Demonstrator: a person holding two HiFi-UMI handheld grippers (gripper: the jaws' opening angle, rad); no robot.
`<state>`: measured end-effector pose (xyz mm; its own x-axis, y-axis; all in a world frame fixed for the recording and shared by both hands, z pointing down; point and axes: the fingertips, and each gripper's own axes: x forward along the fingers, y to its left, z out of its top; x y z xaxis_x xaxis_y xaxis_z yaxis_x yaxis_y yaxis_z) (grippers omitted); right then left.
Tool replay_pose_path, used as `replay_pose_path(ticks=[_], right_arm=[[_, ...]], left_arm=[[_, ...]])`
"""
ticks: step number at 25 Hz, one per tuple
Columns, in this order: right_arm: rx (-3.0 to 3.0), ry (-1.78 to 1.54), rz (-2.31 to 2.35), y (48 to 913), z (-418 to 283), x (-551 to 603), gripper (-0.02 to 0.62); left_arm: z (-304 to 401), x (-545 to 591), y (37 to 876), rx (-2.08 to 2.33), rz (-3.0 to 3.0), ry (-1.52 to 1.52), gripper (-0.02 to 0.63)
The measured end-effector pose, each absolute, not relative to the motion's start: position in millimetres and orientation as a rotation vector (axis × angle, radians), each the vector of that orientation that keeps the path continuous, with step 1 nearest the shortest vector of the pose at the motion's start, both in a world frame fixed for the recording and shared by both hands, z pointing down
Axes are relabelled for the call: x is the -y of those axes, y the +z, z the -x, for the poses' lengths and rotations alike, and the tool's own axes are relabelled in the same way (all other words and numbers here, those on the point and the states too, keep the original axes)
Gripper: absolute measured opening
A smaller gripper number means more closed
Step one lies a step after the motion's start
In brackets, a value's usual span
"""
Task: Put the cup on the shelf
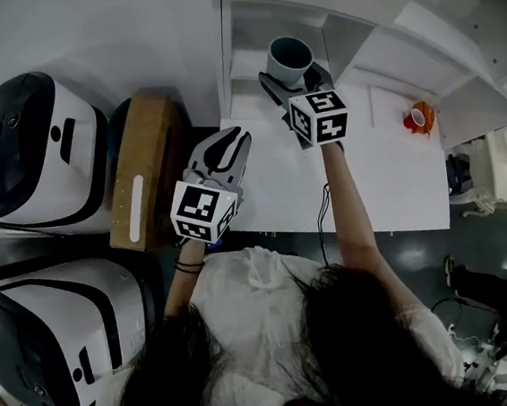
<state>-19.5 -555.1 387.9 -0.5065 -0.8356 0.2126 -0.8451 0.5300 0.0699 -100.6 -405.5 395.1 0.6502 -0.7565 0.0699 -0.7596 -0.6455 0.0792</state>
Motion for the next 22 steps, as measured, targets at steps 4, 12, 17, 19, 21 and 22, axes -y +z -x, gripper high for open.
replay_pose_path(ticks=[4,12,17,19,21,22], right_arm=[[2.516,0.077,-1.461,386,20,599,0.357],[2.437,0.13,-1.503,393,15,675,0.357],[2.395,0.192,-1.512,403,10,698,0.357],[2.382,0.227,-1.513,409,9,704,0.357],[2.347,0.24,-1.514,417,5,709,0.357],[2.333,0.241,-1.512,421,4,711,0.357]], left_arm=[[107,415,397,1.266,-2.755,0.04,0.055],[112,425,401,1.257,-2.755,0.032,0.055],[120,430,403,1.277,-2.737,0.036,0.055],[124,432,403,1.287,-2.73,0.035,0.055],[127,432,404,1.297,-2.723,0.031,0.055],[128,433,405,1.302,-2.719,0.03,0.055]])
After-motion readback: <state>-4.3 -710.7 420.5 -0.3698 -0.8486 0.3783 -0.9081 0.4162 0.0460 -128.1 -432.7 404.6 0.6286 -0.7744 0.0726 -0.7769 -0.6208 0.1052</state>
